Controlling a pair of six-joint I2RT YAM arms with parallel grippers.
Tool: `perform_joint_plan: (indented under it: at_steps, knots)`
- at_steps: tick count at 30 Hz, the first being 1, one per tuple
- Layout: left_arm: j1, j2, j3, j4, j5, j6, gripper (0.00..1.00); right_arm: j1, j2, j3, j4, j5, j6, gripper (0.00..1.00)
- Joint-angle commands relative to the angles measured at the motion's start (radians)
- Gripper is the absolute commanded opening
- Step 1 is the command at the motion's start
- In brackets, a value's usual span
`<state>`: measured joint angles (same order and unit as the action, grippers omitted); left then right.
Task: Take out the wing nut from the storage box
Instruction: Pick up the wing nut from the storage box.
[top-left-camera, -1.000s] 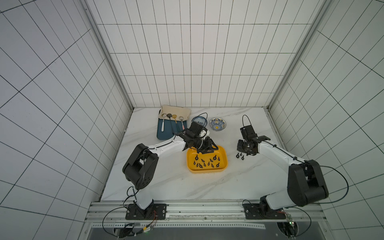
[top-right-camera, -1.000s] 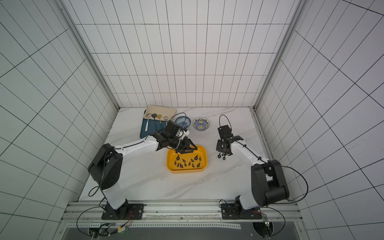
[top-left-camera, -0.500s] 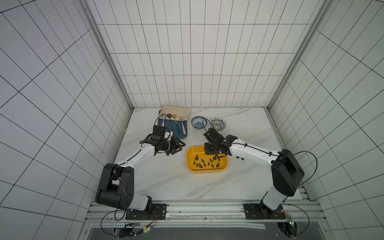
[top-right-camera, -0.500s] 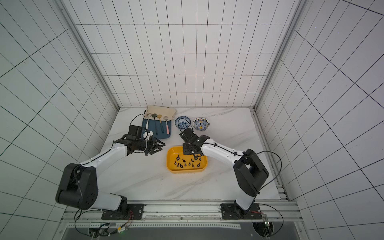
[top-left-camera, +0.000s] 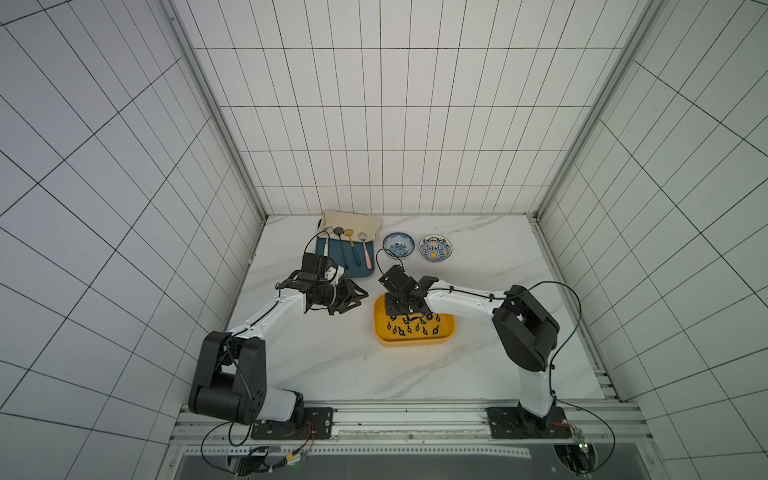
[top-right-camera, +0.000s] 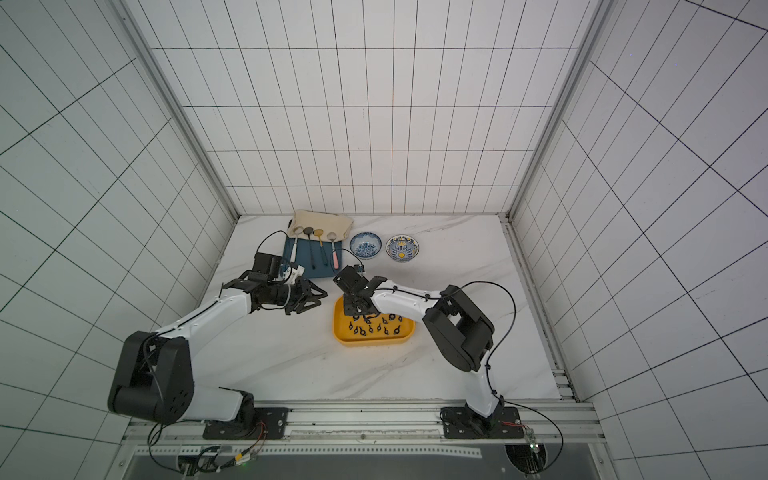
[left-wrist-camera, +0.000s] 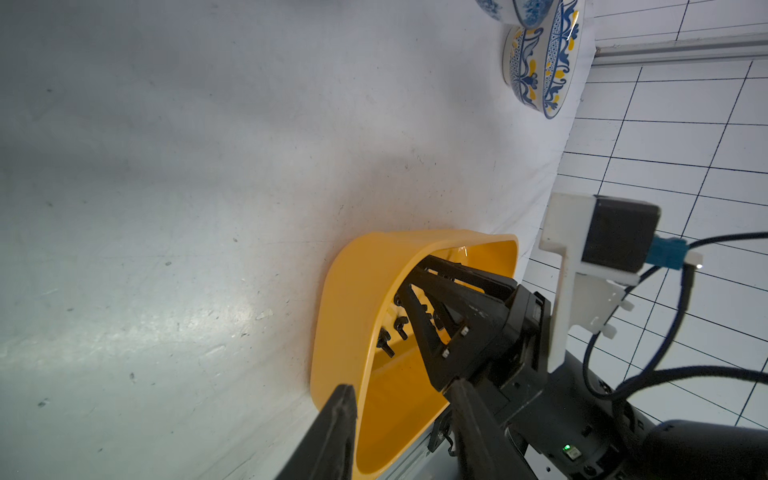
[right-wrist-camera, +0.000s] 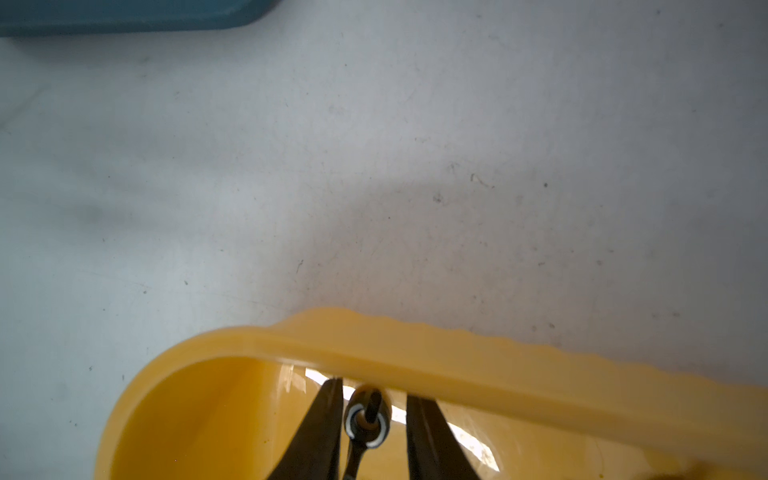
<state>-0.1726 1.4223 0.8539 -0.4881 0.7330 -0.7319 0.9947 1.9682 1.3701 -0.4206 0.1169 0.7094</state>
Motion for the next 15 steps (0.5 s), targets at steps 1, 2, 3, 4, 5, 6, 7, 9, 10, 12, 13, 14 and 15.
perform_joint_plan:
  at_steps: [1,2,3,4,5,6,7,9,10,12,13,14,15]
  knots:
    - [0.008,-0.014,0.001,-0.003,0.013,0.029,0.41,0.002,0.027,0.055,-0.043,0.039,0.019,0.30]
    - [0.008,-0.013,0.003,-0.004,0.014,0.031,0.41,0.002,0.033,0.059,-0.054,0.037,0.021,0.30]
    - [0.010,-0.014,0.003,-0.005,0.017,0.031,0.41,0.001,0.035,0.060,-0.055,0.032,0.023,0.30]
    - [0.010,-0.013,0.003,-0.003,0.016,0.031,0.41,0.002,0.036,0.054,-0.049,0.027,0.025,0.30]
    - [0.010,-0.011,0.001,-0.003,0.016,0.030,0.41,0.002,0.039,0.048,-0.043,0.021,0.027,0.30]
    - [0.009,-0.010,0.001,-0.003,0.016,0.033,0.41,0.002,0.043,0.046,-0.041,0.016,0.029,0.30]
    - [0.010,-0.007,0.001,-0.003,0.016,0.033,0.41,0.003,0.045,0.047,-0.041,0.012,0.031,0.30]
    - [0.010,-0.006,0.000,-0.001,0.019,0.030,0.41,0.004,0.047,0.047,-0.042,0.006,0.032,0.29]
    - [0.010,-0.006,0.000,-0.002,0.020,0.031,0.41,0.007,0.049,0.046,-0.042,0.006,0.034,0.29]
    - [0.010,-0.009,0.000,-0.001,0.018,0.031,0.41,0.010,0.050,0.043,-0.040,0.003,0.034,0.28]
    - [0.010,-0.011,-0.001,0.000,0.017,0.029,0.41,0.013,0.053,0.043,-0.039,0.002,0.035,0.28]
    - [0.010,-0.011,-0.001,0.000,0.016,0.031,0.41,0.015,0.057,0.043,-0.039,-0.003,0.038,0.27]
    - [0.010,-0.010,-0.002,0.000,0.016,0.031,0.41,0.016,0.059,0.043,-0.035,-0.005,0.039,0.27]
